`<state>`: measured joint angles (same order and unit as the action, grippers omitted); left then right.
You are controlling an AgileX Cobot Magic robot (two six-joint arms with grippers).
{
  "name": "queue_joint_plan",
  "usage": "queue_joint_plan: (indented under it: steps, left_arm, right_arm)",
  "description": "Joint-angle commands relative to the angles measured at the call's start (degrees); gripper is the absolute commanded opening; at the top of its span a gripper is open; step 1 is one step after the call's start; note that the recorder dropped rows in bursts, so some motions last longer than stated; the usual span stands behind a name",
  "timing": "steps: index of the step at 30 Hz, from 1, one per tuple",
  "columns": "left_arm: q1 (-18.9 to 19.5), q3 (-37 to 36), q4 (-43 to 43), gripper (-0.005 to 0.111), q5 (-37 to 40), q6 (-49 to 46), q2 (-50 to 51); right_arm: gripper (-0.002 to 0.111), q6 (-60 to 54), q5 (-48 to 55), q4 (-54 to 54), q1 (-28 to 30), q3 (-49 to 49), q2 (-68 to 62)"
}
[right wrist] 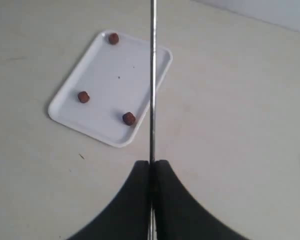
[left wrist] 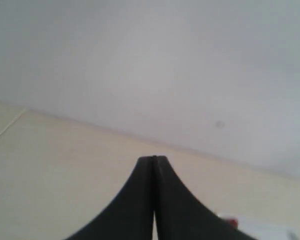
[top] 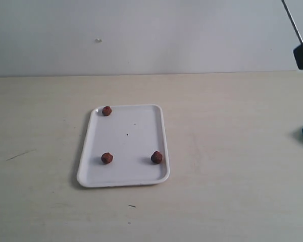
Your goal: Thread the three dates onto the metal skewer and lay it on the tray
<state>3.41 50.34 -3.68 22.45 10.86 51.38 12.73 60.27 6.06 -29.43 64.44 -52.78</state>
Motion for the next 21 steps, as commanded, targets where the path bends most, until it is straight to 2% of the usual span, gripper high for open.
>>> queue_joint_plan:
  steps: [1, 4, 6, 10, 13, 17, 21]
  left_arm:
    - [-0.5, 11.7, -3.8, 0.0, 17.1, -9.1, 15.7]
    - [-2.9, 19.6, -7.2, 0.0, 23.4, -14.5, 25.9]
    - [-5.9, 24.8, -7.8, 0.0, 26.2, -15.4, 32.9]
    - [-12.9, 35.2, -7.7, 0.0, 29.7, -16.4, 46.0]
    - [-16.7, 43.5, -7.7, 0.0, 30.9, -18.0, 55.9]
    - [-19.5, 55.4, -7.5, 0.003, 34.0, -21.1, 66.3]
    - [-20.1, 64.8, -7.5, 0.019, 36.9, -21.1, 75.4]
  right_arm:
    - [0.0, 0.3, -7.5, 0.1, -0.3, -0.2, -0.6]
    - [0.0, 0.3, -10.4, 0.6, -0.3, -0.2, -1.8]
    - [0.0, -1.0, -10.1, 0.7, -0.3, -0.2, -3.4]
    - [0.0, -1.6, -5.7, 1.4, -0.3, -0.2, -7.9]
    - [0.0, -1.6, -5.0, 1.4, -0.3, -0.2, -11.9]
    - [0.0, -1.6, -4.6, 1.4, -0.3, -0.2, -15.9]
    - [0.0, -1.6, -4.2, 1.5, -0.3, -0.2, -18.9]
